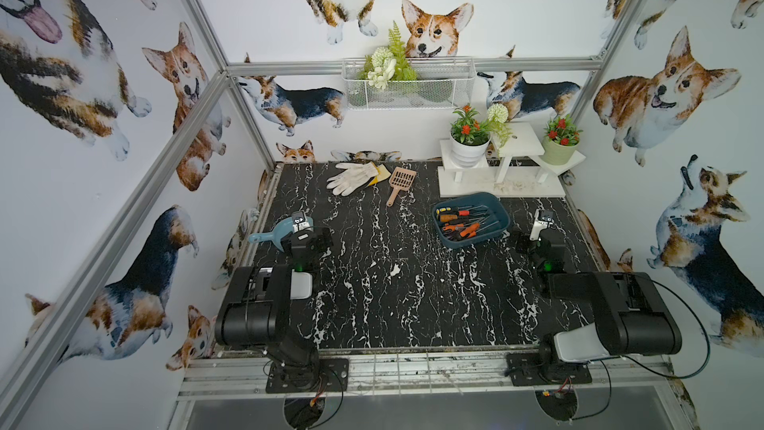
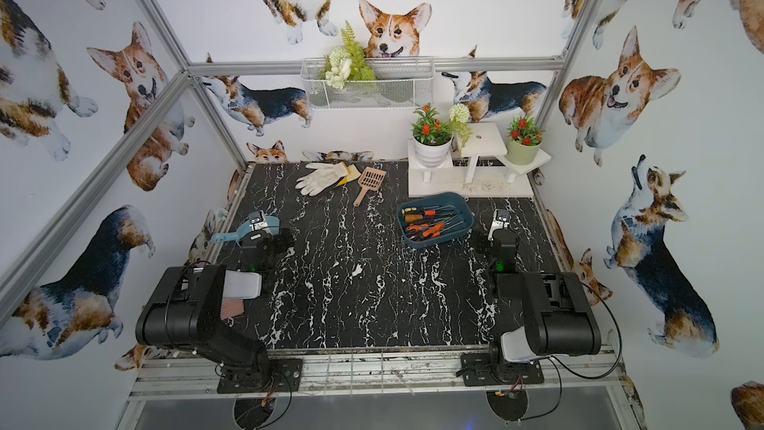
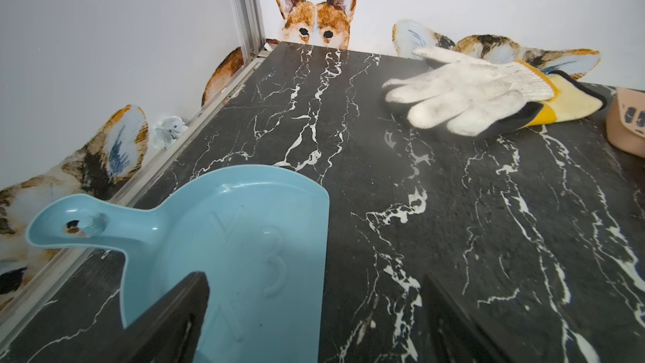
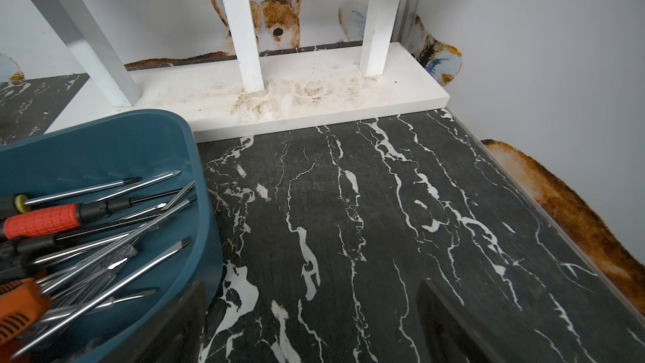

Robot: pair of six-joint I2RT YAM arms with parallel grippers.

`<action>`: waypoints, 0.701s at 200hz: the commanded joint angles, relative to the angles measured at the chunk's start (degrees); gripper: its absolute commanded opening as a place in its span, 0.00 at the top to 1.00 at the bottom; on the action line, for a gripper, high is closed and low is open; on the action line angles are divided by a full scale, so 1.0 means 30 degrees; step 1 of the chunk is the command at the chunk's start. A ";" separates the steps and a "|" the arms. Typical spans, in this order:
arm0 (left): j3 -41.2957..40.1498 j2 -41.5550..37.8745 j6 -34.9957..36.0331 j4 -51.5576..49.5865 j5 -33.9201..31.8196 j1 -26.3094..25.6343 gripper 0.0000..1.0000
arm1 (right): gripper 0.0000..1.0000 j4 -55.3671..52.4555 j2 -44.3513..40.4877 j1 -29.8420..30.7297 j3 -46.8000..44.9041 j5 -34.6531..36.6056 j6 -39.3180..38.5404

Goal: Take out the screwdriver from the storage box
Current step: Pick up the storage box at the center of the board.

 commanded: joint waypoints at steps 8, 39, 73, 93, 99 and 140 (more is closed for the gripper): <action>0.0087 -0.0093 -0.0082 0.0192 0.0146 0.0043 0.00 | 0.01 0.0192 -0.0034 0.0031 0.0072 -0.0173 0.0155; -0.0302 -0.0754 -0.0522 0.0343 -0.1052 0.0009 0.00 | 0.02 -0.0864 -0.0658 0.0070 0.0384 0.0708 0.0624; 0.0952 -0.2160 0.0397 -0.2865 -0.1145 -0.0608 0.00 | 0.01 -0.6776 -0.3593 0.0503 0.2625 0.2374 0.0818; 0.2249 -0.3693 0.0794 -0.5971 -0.0126 -0.0635 0.00 | 0.01 -0.8904 -0.5151 0.1370 0.3536 0.3179 0.0474; 0.2465 -0.4058 0.1055 -0.6476 0.0083 -0.0733 0.00 | 0.01 -0.9354 -0.5507 0.1747 0.3735 0.3467 0.0334; 0.6685 -0.5927 0.0989 -1.2721 0.1456 -0.0924 0.00 | 0.00 -1.5205 -0.6970 0.2766 0.6176 0.3068 0.1826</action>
